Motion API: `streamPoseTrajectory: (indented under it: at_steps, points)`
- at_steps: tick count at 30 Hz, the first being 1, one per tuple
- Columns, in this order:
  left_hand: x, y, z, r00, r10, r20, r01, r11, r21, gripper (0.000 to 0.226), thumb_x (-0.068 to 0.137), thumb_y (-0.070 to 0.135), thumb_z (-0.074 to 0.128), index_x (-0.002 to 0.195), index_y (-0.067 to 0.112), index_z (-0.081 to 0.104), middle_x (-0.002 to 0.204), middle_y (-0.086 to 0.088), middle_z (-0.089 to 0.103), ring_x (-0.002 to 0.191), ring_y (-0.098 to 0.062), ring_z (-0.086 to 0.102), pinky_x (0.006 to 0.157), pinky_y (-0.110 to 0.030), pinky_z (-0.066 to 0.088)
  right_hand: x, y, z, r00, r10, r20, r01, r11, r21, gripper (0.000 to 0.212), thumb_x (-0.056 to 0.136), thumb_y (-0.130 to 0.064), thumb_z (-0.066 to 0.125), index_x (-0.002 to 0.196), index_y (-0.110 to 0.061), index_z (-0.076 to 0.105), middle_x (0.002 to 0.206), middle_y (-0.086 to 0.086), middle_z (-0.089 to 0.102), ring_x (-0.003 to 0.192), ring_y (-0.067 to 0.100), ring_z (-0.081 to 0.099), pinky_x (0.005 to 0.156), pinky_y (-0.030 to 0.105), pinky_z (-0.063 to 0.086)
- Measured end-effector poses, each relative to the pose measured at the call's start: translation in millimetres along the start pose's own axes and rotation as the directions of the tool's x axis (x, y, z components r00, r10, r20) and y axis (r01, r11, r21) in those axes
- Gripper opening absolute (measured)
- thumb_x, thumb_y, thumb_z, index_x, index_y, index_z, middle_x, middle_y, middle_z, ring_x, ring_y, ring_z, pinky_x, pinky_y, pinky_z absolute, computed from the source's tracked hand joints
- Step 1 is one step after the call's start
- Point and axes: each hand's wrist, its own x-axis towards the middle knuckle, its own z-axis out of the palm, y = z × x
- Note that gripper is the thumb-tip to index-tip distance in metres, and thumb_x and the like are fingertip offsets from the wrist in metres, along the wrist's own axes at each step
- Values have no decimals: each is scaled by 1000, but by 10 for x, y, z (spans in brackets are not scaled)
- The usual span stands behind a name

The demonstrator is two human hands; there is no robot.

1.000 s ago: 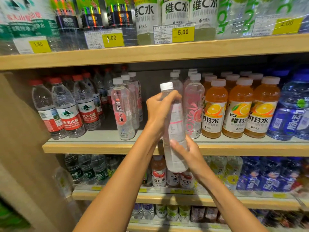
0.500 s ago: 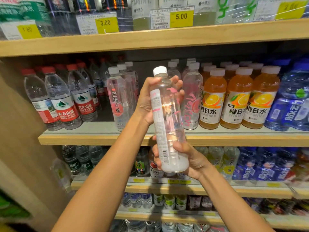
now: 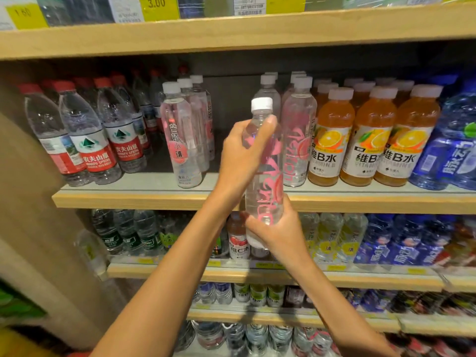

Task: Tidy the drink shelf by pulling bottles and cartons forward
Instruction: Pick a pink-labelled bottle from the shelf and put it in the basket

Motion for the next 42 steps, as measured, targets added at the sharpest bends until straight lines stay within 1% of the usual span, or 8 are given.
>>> streamPoseTrajectory:
  at_steps: [5, 10, 14, 20, 27, 33, 36, 42]
  points:
    - [-25, 24, 118, 988, 70, -141, -72, 997, -12, 28, 84, 38, 71, 101, 17, 63, 90, 10, 67, 82, -4, 64, 77, -22, 51, -47, 20, 42, 996, -64, -66, 55, 990, -131, 62, 54, -44, 71, 109, -23, 51, 82, -16, 67, 74, -5, 63, 62, 4, 42]
    - [51, 81, 73, 989, 117, -85, -124, 989, -81, 8, 87, 26, 67, 89, 19, 64, 80, 11, 66, 75, -4, 62, 73, -22, 50, 24, -30, -143, 987, -41, 153, 37, 999, 28, 55, 65, -50, 71, 113, -30, 55, 102, -20, 69, 95, -1, 65, 78, 9, 46]
    - [117, 119, 19, 997, -64, 53, 77, 946, -315, 9, 87, 23, 64, 90, 14, 64, 84, -3, 67, 77, -19, 61, 77, -40, 48, 65, -82, -296, 871, 148, 468, -302, 913, 273, 81, 58, -59, 81, 122, -17, 55, 112, 5, 71, 104, 21, 67, 85, 29, 54]
    - [166, 131, -57, 912, -79, 403, 293, 813, -503, 31, 81, 34, 61, 102, 12, 61, 87, -9, 69, 68, -23, 68, 60, -28, 54, 64, -126, -316, 749, 33, 662, -366, 854, 370, 61, 67, -46, 81, 115, -13, 64, 110, 14, 68, 98, 30, 67, 85, 42, 54]
    - [181, 23, -62, 826, -19, 563, 401, 723, -563, 60, 61, 43, 79, 109, 13, 60, 92, -10, 70, 72, -23, 68, 66, -30, 56, 107, -178, -196, 834, 25, 551, -234, 921, 313, 46, 54, -32, 88, 94, -17, 71, 91, 12, 71, 80, 27, 69, 73, 36, 55]
    - [97, -90, -116, 946, -140, 292, 216, 944, -250, 58, 82, 55, 53, 122, 13, 59, 107, -5, 71, 96, -20, 69, 83, -38, 54, 150, -130, -140, 972, 14, 235, -42, 993, 113, 34, 59, -24, 83, 90, -24, 68, 91, 4, 74, 87, 22, 71, 79, 35, 58]
    - [-59, -163, -125, 972, -55, 227, 84, 989, -119, 51, 81, 50, 60, 119, 17, 58, 109, -2, 70, 99, -14, 68, 83, -26, 54, 217, -127, -90, 983, -83, 164, 75, 996, 49, 35, 65, -15, 80, 93, -24, 61, 85, -10, 74, 78, 6, 70, 66, 14, 51]
    - [-78, -274, -89, 994, 64, 90, -69, 996, 53, 47, 77, 20, 80, 117, 17, 55, 101, 5, 69, 89, 1, 66, 75, -10, 49, 426, -114, 52, 958, -227, 174, 217, 973, 76, 33, 64, -5, 70, 93, -18, 62, 83, -14, 74, 80, 3, 70, 66, 11, 50]
